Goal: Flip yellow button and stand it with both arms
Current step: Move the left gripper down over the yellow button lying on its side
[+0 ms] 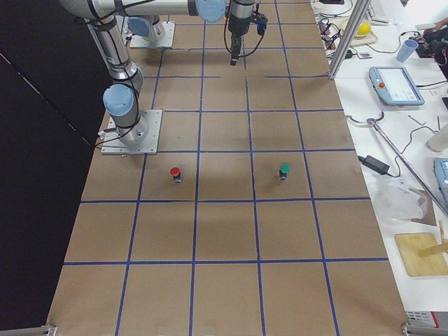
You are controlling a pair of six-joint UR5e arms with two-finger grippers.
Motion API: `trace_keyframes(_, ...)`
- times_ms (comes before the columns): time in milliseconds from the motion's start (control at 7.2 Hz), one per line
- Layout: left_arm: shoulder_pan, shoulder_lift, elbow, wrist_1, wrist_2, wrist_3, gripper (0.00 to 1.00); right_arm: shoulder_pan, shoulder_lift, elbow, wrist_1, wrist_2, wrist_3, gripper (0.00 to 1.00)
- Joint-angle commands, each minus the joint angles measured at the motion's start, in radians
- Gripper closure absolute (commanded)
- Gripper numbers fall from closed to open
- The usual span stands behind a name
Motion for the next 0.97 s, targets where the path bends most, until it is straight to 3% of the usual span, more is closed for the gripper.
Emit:
trace_keyframes(0, 0.0, 0.001, 0.0, 0.001, 0.0, 0.012, 0.0, -0.01, 0.001, 0.002, 0.0, 0.01, 0.0, 0.0)
trace_keyframes(417, 0.052, -0.013, -0.002, 0.001, 0.002, 0.086, 0.0, -0.016, -0.002, 0.004, 0.007, 0.007, 0.0, 0.0)
trace_keyframes(833, 0.303, 0.01, -0.076, -0.024, 0.005, 0.206, 0.0, -0.021, -0.002, 0.005, 0.004, 0.009, 0.0, 0.0)
